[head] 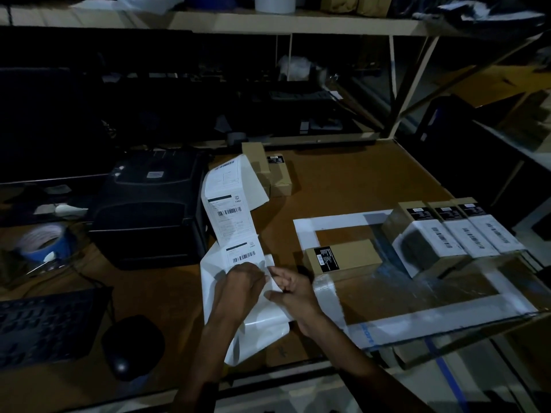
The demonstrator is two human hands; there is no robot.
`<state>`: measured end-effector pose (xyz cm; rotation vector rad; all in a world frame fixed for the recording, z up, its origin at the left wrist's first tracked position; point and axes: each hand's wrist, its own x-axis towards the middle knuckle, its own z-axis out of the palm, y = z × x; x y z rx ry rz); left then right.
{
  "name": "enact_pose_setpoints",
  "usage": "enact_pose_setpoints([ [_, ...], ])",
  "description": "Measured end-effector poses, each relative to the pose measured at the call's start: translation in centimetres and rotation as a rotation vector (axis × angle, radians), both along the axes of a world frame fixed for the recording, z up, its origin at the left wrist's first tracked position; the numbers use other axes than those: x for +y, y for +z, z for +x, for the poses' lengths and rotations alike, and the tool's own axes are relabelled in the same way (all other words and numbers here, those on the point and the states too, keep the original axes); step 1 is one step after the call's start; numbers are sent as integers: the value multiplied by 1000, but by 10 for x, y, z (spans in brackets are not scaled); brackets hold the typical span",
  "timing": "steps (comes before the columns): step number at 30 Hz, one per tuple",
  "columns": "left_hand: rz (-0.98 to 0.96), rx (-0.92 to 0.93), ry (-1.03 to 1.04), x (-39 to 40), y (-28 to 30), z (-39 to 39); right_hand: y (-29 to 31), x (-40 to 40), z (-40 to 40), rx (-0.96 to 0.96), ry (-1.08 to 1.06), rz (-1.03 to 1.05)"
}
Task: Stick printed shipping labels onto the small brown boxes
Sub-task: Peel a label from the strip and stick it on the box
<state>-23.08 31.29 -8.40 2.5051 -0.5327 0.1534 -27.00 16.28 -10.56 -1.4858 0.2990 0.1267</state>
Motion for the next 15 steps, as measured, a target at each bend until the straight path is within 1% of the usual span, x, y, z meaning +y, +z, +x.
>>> enact_pose_setpoints([
  [4,155,-39,16,-2,-2,-1,-2,1,-1,-8,3,-23],
  [8,49,-58,36,-4,1,-4,-4,1,-1,-19,5,-75],
  [10,77,-71,35,-3,0,-4,-3,1,-1,-24,10,-89],
  [15,220,-97,-4,-5,-3,-5,-3,2,-1,-21,-2,-82],
])
